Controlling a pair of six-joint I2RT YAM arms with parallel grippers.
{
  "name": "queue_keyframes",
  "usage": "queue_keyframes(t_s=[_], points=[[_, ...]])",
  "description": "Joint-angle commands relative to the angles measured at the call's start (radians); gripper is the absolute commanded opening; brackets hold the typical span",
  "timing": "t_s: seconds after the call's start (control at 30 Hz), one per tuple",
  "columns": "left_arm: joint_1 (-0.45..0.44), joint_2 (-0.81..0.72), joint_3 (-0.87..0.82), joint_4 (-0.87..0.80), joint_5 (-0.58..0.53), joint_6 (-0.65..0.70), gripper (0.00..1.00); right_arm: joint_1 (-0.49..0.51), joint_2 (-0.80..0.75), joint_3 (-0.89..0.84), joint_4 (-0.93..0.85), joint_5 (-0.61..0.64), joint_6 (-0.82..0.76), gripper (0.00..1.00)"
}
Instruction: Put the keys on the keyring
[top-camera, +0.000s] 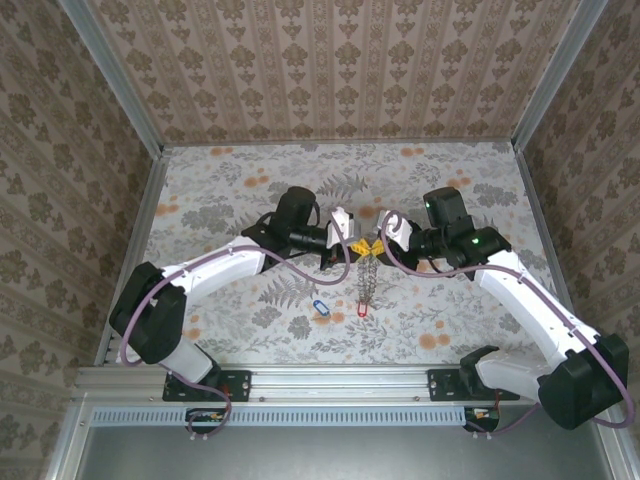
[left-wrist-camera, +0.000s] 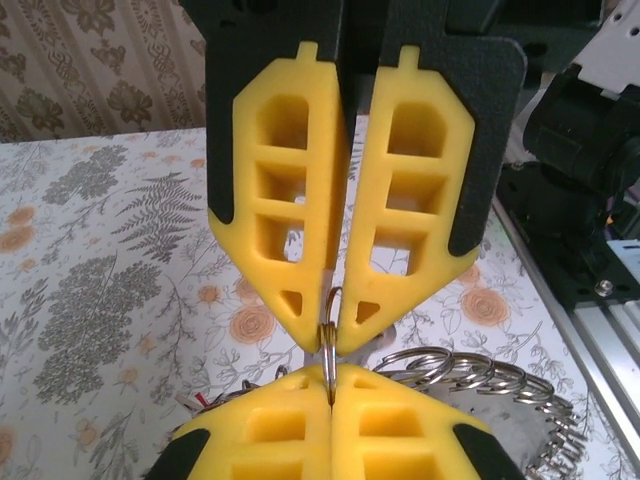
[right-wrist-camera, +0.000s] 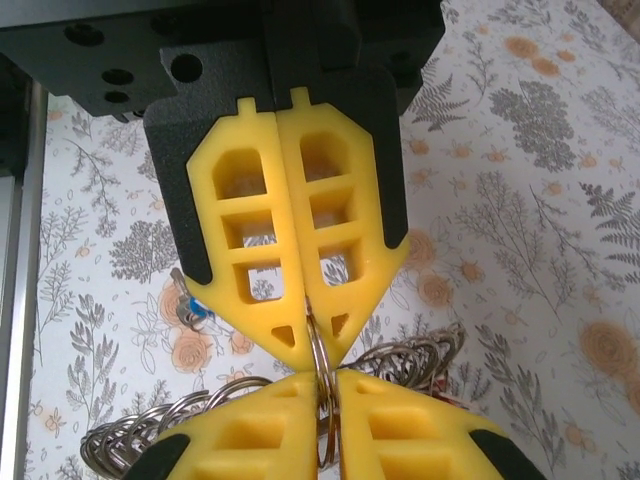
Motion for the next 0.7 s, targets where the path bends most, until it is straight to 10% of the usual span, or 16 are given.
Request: queue_keyframes(t_s=[0.0, 0.67], points=[[0.006, -0.041, -0.017, 0.138, 0.106, -0.074, 0.0, -0.017, -0.008, -0.035, 0.07, -0.072, 0.022, 0.15], [0.027, -0.027, -0.031, 0.227, 0.171, -0.147, 0.0, -0.072, 0.0, -0.058, 0.139, -0.169, 0.077, 0.07]])
